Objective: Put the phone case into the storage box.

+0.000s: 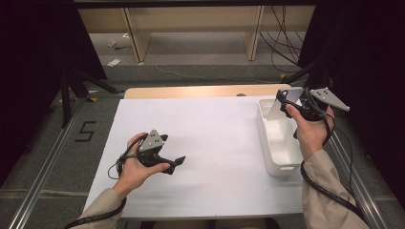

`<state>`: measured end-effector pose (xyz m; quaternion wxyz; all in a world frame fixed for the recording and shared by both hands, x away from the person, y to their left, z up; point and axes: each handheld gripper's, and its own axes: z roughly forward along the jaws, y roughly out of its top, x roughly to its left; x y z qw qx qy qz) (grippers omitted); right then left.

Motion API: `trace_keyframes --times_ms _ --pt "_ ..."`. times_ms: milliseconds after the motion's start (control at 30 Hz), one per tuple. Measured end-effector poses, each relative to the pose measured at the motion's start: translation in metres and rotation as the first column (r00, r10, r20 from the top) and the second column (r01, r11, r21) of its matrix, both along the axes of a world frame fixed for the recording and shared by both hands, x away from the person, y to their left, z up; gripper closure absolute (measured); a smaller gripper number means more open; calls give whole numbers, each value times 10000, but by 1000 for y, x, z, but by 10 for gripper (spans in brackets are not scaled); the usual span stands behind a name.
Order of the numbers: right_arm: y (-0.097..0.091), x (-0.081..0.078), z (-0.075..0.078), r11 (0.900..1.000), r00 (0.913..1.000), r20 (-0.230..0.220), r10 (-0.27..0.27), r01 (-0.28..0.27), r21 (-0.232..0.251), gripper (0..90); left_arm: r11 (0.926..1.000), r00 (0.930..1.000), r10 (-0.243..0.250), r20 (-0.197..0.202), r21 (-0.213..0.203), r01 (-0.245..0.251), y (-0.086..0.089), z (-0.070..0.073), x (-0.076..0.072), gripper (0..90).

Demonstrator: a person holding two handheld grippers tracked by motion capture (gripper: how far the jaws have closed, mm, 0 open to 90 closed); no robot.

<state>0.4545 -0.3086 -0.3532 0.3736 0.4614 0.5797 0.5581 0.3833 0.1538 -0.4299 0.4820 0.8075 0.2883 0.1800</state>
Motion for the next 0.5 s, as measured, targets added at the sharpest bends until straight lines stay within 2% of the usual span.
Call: trace_keyframes --times_ms 500 --pt "2 2 -3 9997 10000 -90 -19 16 -226 186 10000 10000 14 11 -57 -14 0 1 0 3"
